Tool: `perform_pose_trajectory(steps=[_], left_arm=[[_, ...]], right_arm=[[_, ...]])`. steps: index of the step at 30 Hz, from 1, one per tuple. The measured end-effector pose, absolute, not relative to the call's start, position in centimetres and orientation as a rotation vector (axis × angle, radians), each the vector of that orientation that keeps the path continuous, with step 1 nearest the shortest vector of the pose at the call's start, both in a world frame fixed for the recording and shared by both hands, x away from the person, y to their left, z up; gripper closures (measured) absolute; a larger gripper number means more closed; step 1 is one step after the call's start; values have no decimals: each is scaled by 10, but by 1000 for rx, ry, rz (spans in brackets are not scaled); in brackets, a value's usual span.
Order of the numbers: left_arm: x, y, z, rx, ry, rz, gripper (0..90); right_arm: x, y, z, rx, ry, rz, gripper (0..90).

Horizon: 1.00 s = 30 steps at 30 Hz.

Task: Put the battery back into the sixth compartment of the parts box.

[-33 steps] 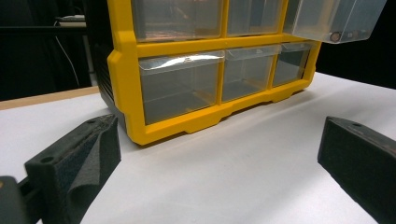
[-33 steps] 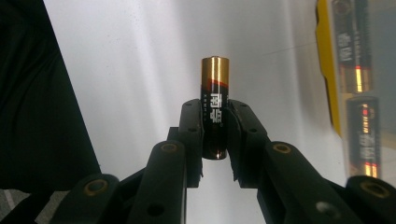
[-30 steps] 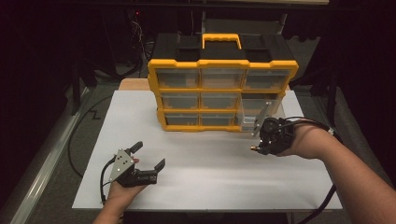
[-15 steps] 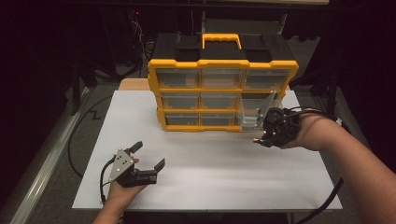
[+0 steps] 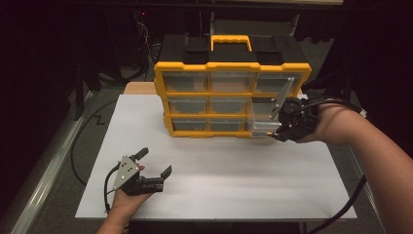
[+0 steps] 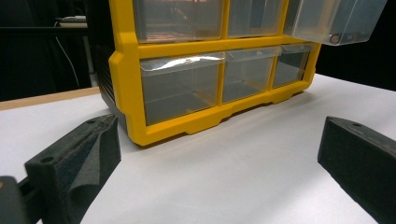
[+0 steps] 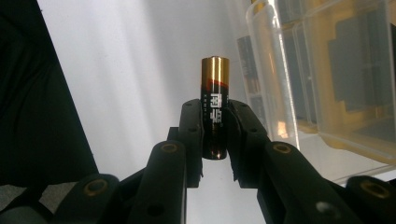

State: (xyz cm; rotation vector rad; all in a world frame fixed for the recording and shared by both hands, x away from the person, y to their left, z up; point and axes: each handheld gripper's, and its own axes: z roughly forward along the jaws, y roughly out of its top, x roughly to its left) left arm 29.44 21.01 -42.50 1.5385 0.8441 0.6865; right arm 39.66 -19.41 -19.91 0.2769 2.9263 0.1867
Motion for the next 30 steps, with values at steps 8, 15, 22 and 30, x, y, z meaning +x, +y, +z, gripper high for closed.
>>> perform_pose_trajectory(steps=[8, 15, 22, 30], left_arm=[[295, 210, -425, 1537, 846, 685, 5], [295, 211, -425, 1534, 847, 684, 4], [295, 211, -425, 1531, 847, 682, 5], [295, 211, -425, 1528, 846, 679, 5]], right_arm=[[407, -192, -193, 283, 2923, 182, 788], [415, -186, -190, 283, 2914, 167, 788], [424, -181, -188, 284, 2905, 161, 787], [434, -178, -190, 304, 2897, 161, 787]])
